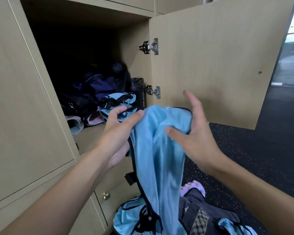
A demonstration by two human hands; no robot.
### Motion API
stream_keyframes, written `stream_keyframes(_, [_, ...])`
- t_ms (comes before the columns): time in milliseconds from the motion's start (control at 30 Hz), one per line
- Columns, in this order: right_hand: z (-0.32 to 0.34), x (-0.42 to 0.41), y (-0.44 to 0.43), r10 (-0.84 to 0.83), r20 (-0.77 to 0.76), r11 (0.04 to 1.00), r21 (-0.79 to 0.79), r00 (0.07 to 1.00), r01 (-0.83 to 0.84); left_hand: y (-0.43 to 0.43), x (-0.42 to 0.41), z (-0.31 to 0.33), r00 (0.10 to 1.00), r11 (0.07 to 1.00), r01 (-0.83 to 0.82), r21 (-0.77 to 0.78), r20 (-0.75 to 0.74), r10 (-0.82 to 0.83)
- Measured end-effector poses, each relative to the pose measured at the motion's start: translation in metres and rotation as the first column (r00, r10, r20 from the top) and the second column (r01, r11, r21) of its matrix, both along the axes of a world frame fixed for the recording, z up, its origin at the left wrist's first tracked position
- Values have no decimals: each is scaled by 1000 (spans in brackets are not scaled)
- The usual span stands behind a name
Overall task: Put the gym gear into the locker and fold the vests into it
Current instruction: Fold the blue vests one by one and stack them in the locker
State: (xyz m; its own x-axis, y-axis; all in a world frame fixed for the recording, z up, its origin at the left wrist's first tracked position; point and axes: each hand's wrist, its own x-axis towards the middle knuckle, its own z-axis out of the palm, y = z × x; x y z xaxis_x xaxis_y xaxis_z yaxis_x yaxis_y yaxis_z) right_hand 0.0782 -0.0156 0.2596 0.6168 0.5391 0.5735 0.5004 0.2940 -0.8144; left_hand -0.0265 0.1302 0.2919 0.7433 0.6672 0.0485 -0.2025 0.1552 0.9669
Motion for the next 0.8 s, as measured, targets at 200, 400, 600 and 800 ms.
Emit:
stream_keyframes(200, [5,18,-9,-40,-95,995,-91,995,31,-9,2,-14,997,997,80,17,-18,-80])
stream_keyframes(400, [-1,14,-5,-78,-135,988,-141,988,59,-12,-2,-21,991,989,130,68,-44,-127])
stream_keyframes(600, [-3,14,-11,116,-216,971,-180,969,-157,-5,3,-10,995,997,23,76,90,-30])
stream_keyframes(800, [-3,18,-3,15,-209,993,-115,978,-40,0,0,-20,1000,999,18,28,13,-19])
